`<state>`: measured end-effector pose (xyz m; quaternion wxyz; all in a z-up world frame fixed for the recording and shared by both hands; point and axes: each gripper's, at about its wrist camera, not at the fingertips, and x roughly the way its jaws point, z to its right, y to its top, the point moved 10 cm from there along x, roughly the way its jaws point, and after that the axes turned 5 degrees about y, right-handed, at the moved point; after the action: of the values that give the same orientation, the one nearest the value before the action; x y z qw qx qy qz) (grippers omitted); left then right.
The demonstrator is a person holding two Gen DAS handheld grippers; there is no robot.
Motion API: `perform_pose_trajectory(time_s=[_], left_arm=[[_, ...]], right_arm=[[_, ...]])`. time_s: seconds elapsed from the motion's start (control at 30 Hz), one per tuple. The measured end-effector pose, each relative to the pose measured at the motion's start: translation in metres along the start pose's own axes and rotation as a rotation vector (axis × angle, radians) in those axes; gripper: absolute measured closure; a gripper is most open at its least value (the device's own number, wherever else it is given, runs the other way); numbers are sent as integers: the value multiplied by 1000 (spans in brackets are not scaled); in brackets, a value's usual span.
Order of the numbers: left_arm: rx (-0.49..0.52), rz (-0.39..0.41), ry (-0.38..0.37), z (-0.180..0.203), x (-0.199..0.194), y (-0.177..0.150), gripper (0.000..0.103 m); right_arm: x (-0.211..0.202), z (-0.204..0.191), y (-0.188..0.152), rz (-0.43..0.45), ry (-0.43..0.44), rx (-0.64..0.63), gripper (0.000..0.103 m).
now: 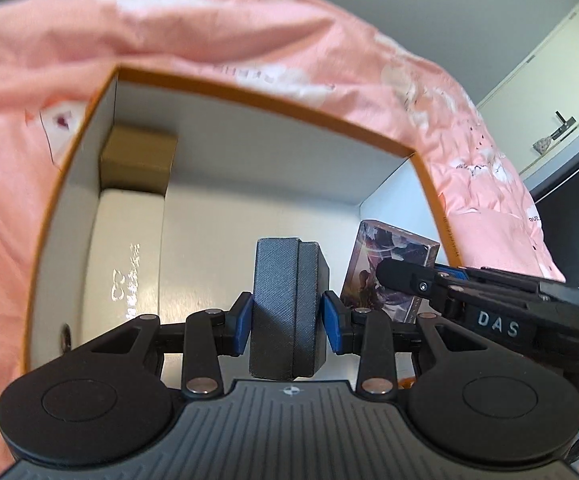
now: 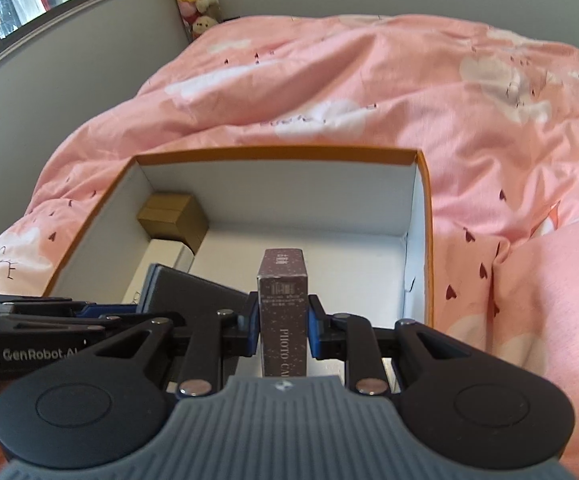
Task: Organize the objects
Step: 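Lift the photo card box with the right gripper while the left carries the grey case toward the orange box, then lower the grey case with the left gripper and the photo card box with the right into the orange box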
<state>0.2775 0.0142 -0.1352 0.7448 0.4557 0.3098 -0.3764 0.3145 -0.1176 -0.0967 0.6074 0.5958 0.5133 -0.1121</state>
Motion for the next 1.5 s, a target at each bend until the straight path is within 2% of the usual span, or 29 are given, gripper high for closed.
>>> perform_pose_trajectory(time_s=[0.2, 0.5, 0.63, 0.77, 0.97, 1.13, 1.33, 1.5], left_arm=[[-82, -110, -29, -15, 22, 1, 61], [-99, -178, 14, -32, 32, -2, 59], [-67, -161, 105, -43, 28, -1, 53], [-43, -137, 110, -44, 18, 2, 49], [21, -33, 132, -39, -3, 20, 50], [75, 13, 136, -36, -8, 25, 54], [120, 41, 125, -36, -8, 23, 57], [163, 52, 137, -34, -7, 19, 56]], right_arm=[[17, 6, -3, -39, 33, 38, 79], [37, 6, -8, -85, 64, 55, 79], [41, 6, -10, -97, 68, 61, 79], [42, 6, -10, -106, 67, 58, 79], [48, 0, -9, -137, 70, 64, 79], [57, -9, -10, -171, 126, 129, 79], [62, -20, -10, -187, 156, 154, 78], [65, -11, -7, -215, 170, 207, 78]])
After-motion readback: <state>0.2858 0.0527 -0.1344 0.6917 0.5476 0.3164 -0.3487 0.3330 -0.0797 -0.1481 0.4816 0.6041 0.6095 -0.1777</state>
